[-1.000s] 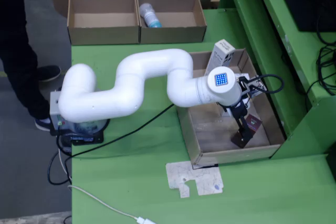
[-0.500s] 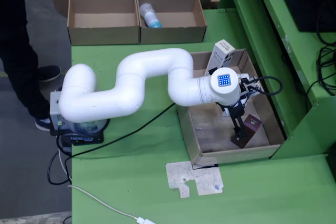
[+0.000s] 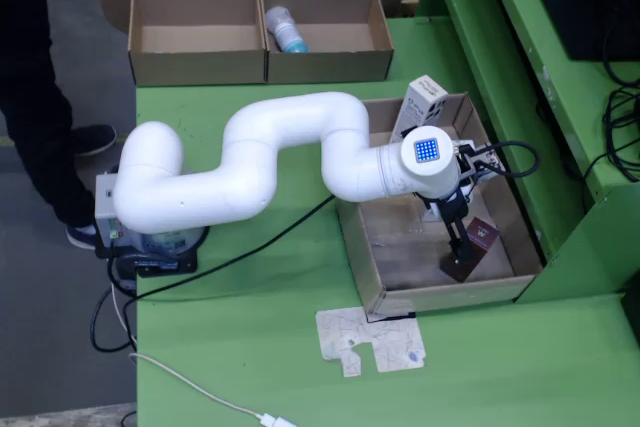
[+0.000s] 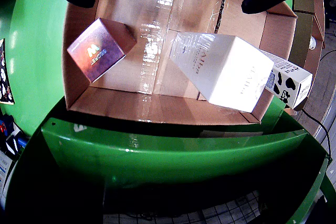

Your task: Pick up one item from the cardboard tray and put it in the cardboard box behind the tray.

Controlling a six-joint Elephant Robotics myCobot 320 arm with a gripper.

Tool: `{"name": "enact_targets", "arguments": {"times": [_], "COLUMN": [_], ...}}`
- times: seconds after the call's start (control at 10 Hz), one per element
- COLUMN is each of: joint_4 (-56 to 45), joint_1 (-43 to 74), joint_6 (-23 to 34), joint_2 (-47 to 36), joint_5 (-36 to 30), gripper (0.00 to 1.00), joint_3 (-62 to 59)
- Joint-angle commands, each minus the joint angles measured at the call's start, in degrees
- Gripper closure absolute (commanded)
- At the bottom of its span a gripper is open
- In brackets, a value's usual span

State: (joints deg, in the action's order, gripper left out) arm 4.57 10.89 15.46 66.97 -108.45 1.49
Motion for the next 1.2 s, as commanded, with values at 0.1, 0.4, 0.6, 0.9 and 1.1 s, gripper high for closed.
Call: {"name": "enact_targets", "arguments": {"times": [0.1, 0.4, 0.6, 0.9, 1.1], "joint_4": [3.55, 4.52, 4.52, 5.45, 6.82], "joint_1": [-0.53, -0.03, -0.03, 0.49, 0.46], "joint_6": [-1.09, -0.87, -0.87, -0.44, -0.68], "joint_2": [-0.52, 0.18, 0.18, 1.16, 1.82], "joint_5": [0.57, 1.15, 1.15, 1.83, 2.66], "gripper": [0.0, 0.0, 0.0, 0.0, 0.0], "joint_3": [-1.49, -1.49, -1.49, -1.49, -1.49]}}
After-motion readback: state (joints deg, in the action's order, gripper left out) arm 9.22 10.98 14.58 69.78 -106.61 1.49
